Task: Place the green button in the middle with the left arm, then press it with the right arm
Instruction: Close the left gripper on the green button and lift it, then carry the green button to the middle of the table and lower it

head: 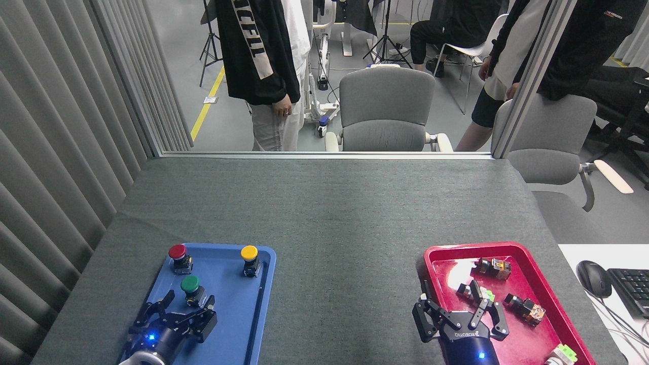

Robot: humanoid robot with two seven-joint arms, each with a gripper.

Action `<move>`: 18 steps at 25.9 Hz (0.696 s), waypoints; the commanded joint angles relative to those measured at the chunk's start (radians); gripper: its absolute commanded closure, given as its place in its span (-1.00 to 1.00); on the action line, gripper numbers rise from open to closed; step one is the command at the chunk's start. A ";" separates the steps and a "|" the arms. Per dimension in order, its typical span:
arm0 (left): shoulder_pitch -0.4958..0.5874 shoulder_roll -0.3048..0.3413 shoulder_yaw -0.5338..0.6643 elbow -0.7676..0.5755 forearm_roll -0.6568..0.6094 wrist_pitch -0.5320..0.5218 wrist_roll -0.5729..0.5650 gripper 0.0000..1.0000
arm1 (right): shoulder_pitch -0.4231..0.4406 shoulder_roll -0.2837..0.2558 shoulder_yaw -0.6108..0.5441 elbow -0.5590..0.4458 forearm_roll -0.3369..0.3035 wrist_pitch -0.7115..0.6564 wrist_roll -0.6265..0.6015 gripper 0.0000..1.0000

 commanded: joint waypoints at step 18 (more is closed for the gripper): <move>0.041 0.043 -0.075 -0.172 0.010 -0.050 0.123 1.00 | 0.006 0.005 -0.002 0.012 0.001 0.022 -0.042 -0.98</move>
